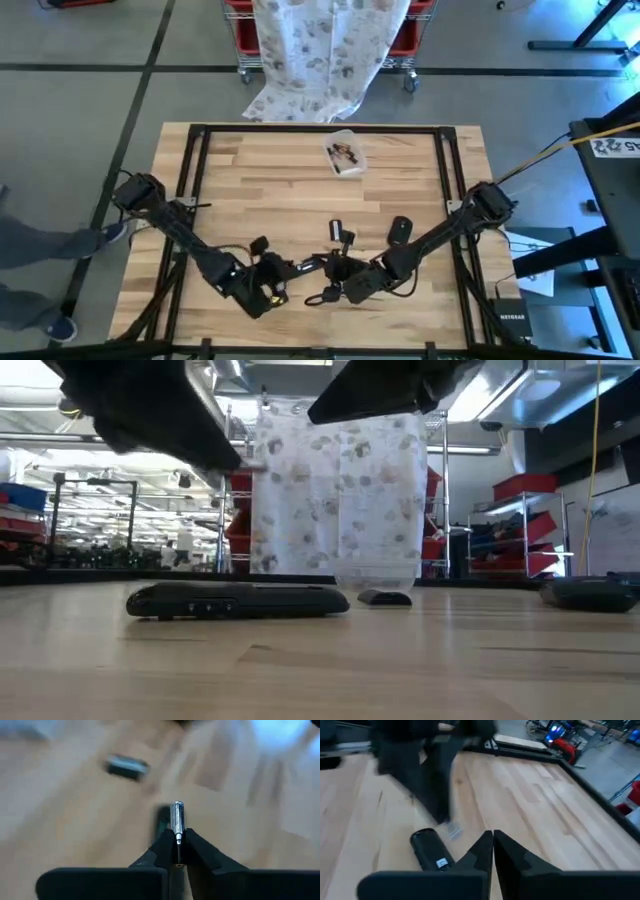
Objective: Insert battery
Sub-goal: Insert the white battery into the remote control
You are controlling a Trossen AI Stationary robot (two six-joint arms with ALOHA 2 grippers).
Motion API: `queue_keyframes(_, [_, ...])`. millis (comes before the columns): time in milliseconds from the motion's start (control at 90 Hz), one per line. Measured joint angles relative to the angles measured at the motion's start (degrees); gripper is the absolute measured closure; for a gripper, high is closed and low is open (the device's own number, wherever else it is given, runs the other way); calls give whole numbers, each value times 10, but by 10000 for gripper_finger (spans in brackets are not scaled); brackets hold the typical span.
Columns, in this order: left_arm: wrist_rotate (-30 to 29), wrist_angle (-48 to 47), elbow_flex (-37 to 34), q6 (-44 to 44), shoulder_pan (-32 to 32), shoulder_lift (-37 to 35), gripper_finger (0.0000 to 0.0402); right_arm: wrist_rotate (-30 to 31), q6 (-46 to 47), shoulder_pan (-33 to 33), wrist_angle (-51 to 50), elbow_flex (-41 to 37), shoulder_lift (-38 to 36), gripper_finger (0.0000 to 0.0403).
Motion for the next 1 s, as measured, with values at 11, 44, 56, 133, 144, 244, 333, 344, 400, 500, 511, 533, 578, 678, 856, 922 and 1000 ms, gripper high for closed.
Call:
queue_keyframes(11, [8,3,0,-1,1,1,390,3,-2,1,-1,0,0,403])
queue_keyframes(44, [24,8,0,-6,4,3,390,15,-12,5,-2,0,0,403])
queue_keyframes(56, [27,8,0,-7,5,3,390,19,-14,5,-2,0,0,403])
queue_keyframes(133, [32,10,-1,-20,5,5,390,47,-28,15,-3,0,0,403])
queue_keyframes(144, [31,11,-1,-21,5,5,390,51,-29,16,-3,0,0,403])
queue_keyframes(244, [29,11,-1,-36,4,5,390,80,-45,30,-7,0,0,403])
queue_keyframes(333, [23,15,-1,-37,4,5,390,84,-61,42,-6,0,0,403])
queue_keyframes(344, [22,16,-1,-37,4,5,390,84,-62,43,-6,0,0,403])
queue_keyframes(400, [21,15,-1,-38,4,5,390,84,-62,47,-6,0,0,403])
queue_keyframes(500, [13,15,-1,-35,1,5,390,77,-62,46,-3,0,0,403])
queue_keyframes(511, [10,15,-1,-35,0,5,390,74,-62,46,-3,0,0,403])
queue_keyframes(533, [5,15,-1,-35,-1,5,390,68,-61,46,-3,0,0,403])
queue_keyframes(578, [-5,15,-1,-36,-3,5,390,52,-60,45,-3,0,0,403])
queue_keyframes(678, [-16,19,-1,-37,-8,5,390,25,-60,40,0,0,0,403])
queue_keyframes(856, [32,52,-1,-47,1,8,390,-9,-60,32,2,0,-1,403])
queue_keyframes(922, [78,70,-1,-43,15,8,390,-16,-58,30,1,0,-1,403])
queue_keyframes(1000, [132,77,2,-37,36,8,390,-20,-55,30,0,0,-1,403])
